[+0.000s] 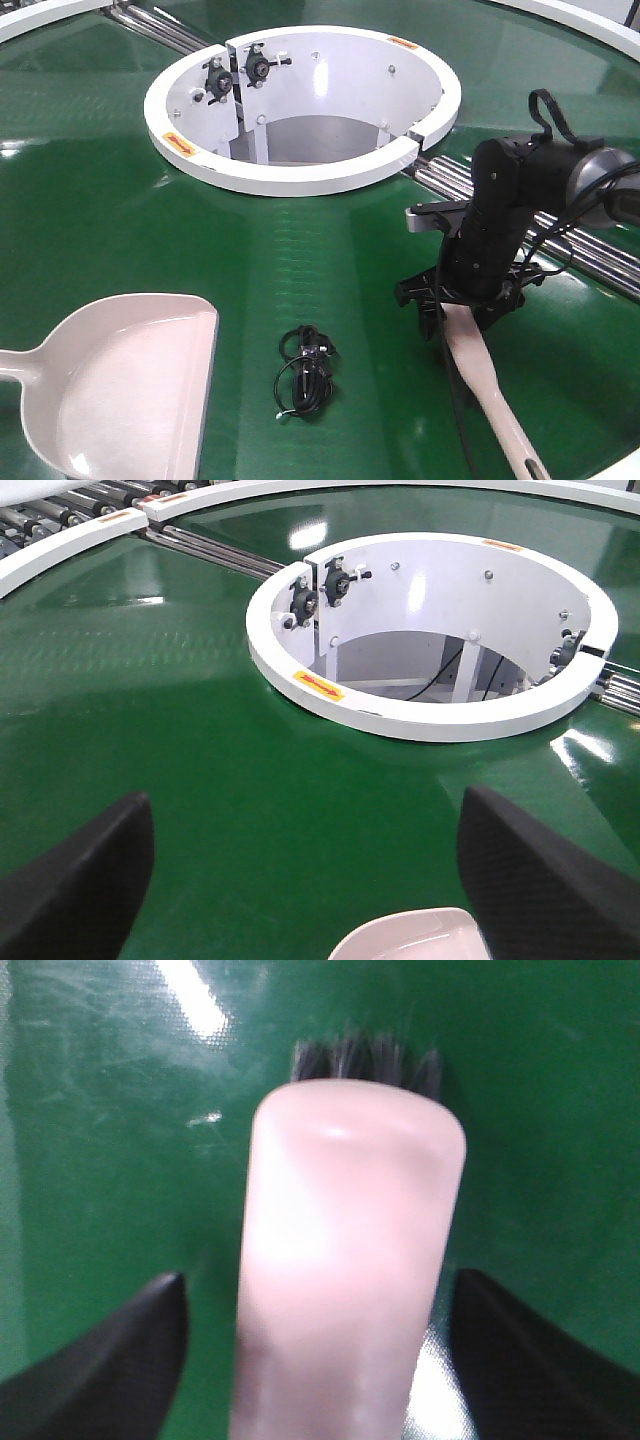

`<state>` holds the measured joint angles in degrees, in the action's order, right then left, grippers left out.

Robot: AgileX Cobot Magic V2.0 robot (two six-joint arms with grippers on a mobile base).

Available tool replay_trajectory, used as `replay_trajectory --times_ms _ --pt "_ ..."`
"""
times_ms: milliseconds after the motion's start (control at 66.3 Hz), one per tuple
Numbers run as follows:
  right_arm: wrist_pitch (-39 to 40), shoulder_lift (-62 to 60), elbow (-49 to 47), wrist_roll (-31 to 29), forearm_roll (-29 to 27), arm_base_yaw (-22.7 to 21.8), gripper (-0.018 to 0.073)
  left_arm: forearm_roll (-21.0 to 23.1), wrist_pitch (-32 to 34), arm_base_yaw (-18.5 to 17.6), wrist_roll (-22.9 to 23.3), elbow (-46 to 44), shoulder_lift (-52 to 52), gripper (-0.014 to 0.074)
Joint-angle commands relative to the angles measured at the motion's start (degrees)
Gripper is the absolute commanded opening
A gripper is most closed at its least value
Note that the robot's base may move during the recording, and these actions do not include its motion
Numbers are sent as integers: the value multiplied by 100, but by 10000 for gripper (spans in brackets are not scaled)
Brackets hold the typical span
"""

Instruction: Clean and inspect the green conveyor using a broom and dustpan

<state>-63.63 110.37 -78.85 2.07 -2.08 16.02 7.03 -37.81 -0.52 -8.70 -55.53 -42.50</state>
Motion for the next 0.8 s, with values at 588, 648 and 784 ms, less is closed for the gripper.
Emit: replay_trajectory --times_ms 588,648,784 --pt "-671 -1015 -155 -132 208 -22 -10 45 361 -26 -17 -189 7 569" --pt "-706 -1118 -155 -133 208 -22 -10 45 361 -26 -24 -189 7 569" --pt "-733 -1194 -155 -93 208 -22 -10 45 361 -26 -24 -189 7 569"
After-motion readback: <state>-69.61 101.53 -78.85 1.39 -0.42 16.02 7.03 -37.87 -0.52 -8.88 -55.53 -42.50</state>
